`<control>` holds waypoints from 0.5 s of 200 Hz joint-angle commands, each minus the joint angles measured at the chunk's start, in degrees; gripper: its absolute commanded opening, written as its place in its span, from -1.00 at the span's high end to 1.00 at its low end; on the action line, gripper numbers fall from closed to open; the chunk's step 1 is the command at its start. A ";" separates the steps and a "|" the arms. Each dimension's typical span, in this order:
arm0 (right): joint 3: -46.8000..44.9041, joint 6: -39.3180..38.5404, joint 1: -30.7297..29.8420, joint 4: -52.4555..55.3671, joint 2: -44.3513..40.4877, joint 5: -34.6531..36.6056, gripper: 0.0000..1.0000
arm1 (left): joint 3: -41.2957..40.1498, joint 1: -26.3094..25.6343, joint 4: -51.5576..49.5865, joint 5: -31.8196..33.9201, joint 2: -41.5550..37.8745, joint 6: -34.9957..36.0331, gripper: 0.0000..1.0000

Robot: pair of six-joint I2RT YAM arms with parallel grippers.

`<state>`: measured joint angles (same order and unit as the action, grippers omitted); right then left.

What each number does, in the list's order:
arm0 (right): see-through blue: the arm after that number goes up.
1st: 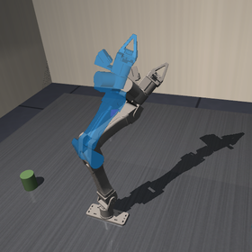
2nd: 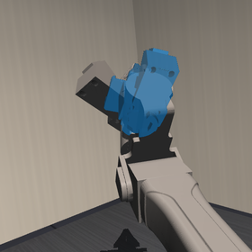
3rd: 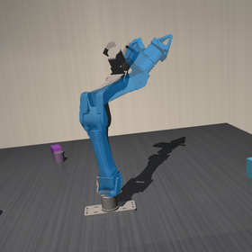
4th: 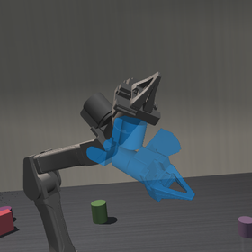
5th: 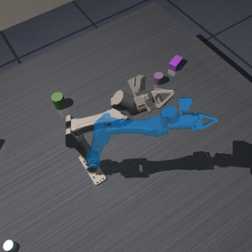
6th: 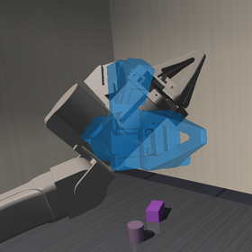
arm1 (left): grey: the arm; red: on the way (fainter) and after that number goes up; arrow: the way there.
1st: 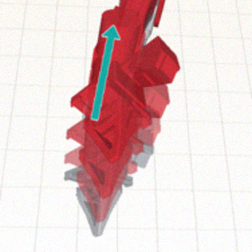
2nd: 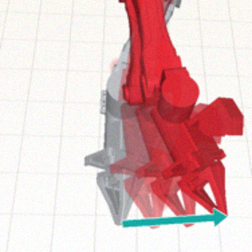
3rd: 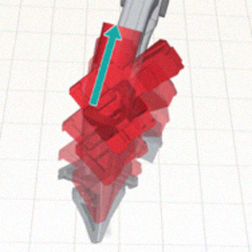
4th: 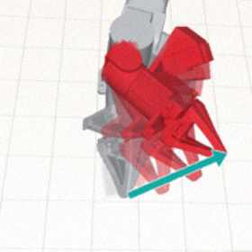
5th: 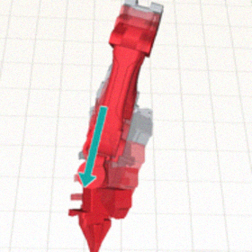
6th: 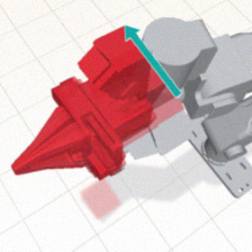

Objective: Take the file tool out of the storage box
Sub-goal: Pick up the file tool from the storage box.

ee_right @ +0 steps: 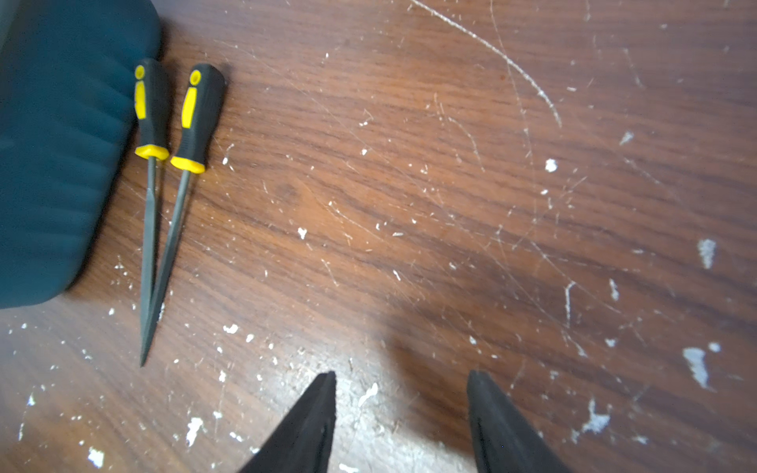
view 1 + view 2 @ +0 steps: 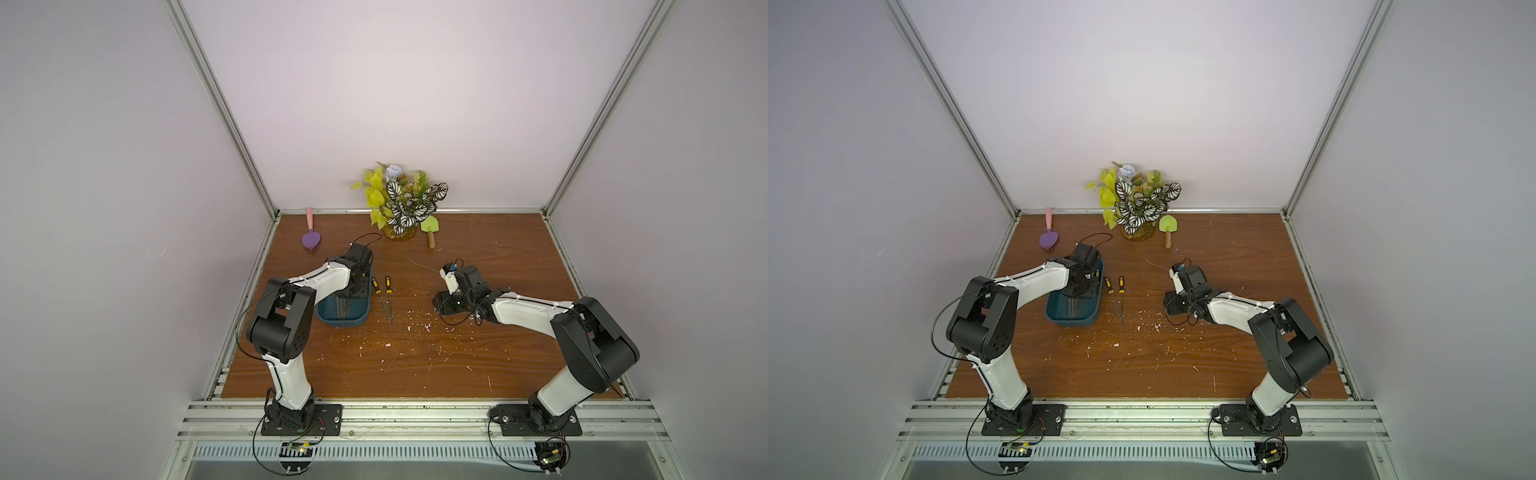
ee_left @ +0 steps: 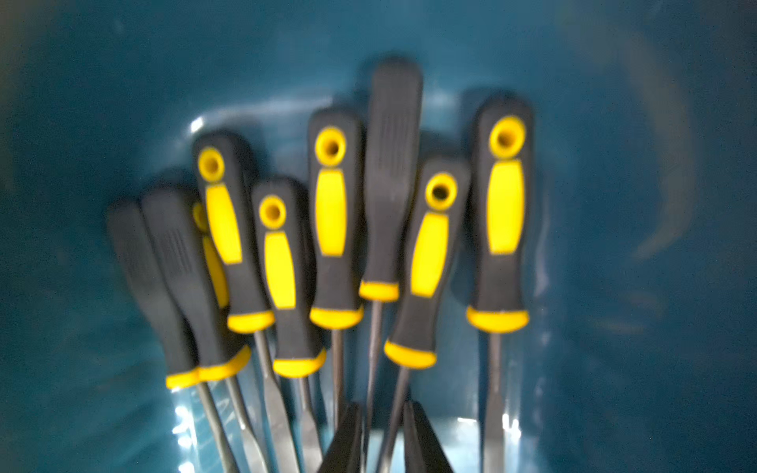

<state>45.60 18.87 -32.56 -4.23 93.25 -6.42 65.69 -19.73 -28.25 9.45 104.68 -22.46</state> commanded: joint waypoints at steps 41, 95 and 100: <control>0.60 -1.00 -0.31 1.39 0.60 0.40 -0.13 | 2.08 0.39 -0.31 0.57 2.98 0.00 0.63; 1.81 -1.10 -0.27 1.65 1.48 0.02 -0.14 | 1.37 0.39 0.05 0.74 3.54 -0.04 0.79; 1.83 -1.08 -0.31 1.68 1.48 -0.06 -0.14 | 1.37 0.39 0.06 0.84 3.66 -0.04 0.79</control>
<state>45.63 18.46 -32.56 -3.03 94.30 -6.33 67.57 -19.73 -27.40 10.02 106.19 -22.28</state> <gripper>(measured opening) 0.568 0.107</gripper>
